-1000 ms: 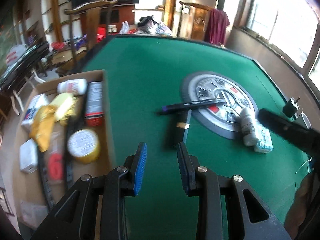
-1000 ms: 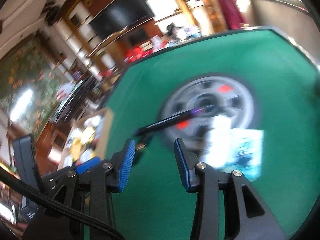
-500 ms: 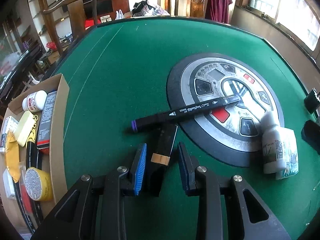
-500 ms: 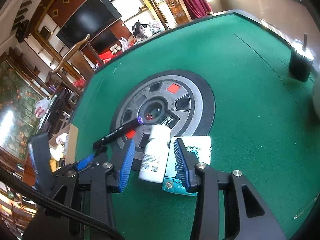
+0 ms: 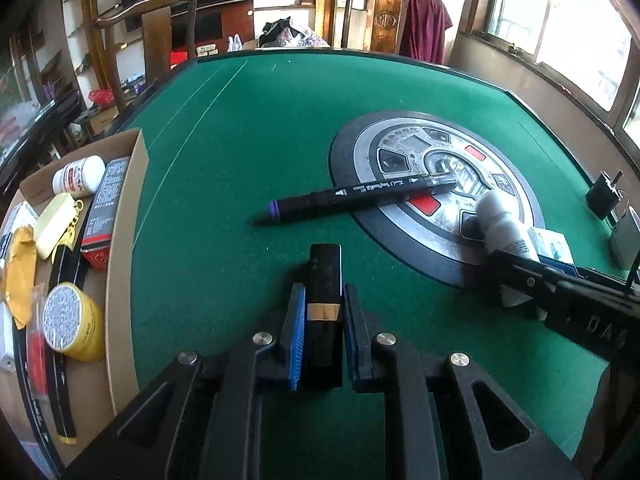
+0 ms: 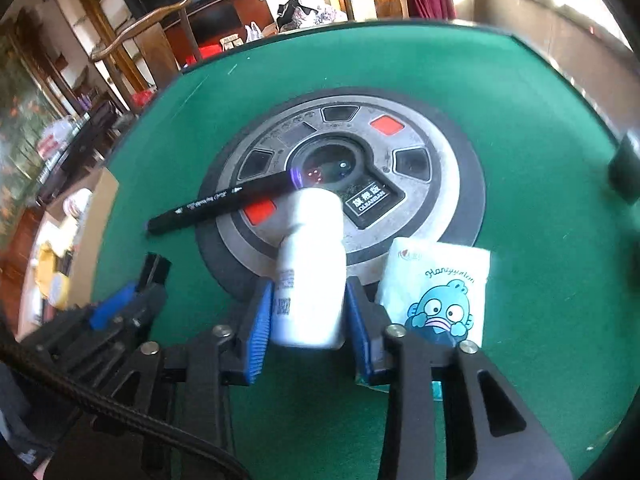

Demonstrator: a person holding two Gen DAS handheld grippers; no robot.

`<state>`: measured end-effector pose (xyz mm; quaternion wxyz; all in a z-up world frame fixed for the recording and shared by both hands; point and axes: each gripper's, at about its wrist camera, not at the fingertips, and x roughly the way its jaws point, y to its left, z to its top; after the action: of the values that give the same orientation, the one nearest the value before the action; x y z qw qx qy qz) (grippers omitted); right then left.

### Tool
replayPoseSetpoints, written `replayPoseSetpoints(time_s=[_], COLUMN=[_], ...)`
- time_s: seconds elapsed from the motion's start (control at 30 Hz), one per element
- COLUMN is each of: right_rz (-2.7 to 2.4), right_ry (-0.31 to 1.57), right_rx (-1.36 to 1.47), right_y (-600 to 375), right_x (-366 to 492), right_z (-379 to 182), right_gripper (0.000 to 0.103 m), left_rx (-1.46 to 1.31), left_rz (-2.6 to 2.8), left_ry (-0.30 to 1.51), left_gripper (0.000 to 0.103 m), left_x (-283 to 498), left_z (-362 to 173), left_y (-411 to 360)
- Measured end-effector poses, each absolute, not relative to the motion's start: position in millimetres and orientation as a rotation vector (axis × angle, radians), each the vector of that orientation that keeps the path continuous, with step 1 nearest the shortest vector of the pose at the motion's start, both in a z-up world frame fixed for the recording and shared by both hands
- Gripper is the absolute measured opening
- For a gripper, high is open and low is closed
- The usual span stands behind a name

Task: Organize objects
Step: 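Grasp the gold-banded black marker with the left gripper while the right grasps the white bottle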

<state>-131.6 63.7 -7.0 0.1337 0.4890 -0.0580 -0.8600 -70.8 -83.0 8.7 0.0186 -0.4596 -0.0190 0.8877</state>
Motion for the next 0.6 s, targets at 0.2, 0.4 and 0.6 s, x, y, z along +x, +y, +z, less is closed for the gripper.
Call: replayPoseSetpoints(time_s=[0.2,0.4,0.6], right_rz=[-2.476,-2.495,-2.474], right_ry=[-0.238,-0.241,-0.241], right_rx=[1.383,1.256,1.246], right_y=[73.8,70.6,67.0], right_x=[-119.4,-101.1,-101.3], right_z=[-6.7,10.8,14.8], right_gripper=[0.032,0.032,0.032], left_rx=[-1.409,-1.365,-1.327], left_rz=[2.727,2.744,2.756], left_ry=[-0.16,-0.143,-0.103], left_gripper=[0.014,0.014,0.014], left_x=[-74.9,-64.9,-59.1], left_z=[7.8,15.2,21.9], left_y=[-89.0,-84.6,-77.7])
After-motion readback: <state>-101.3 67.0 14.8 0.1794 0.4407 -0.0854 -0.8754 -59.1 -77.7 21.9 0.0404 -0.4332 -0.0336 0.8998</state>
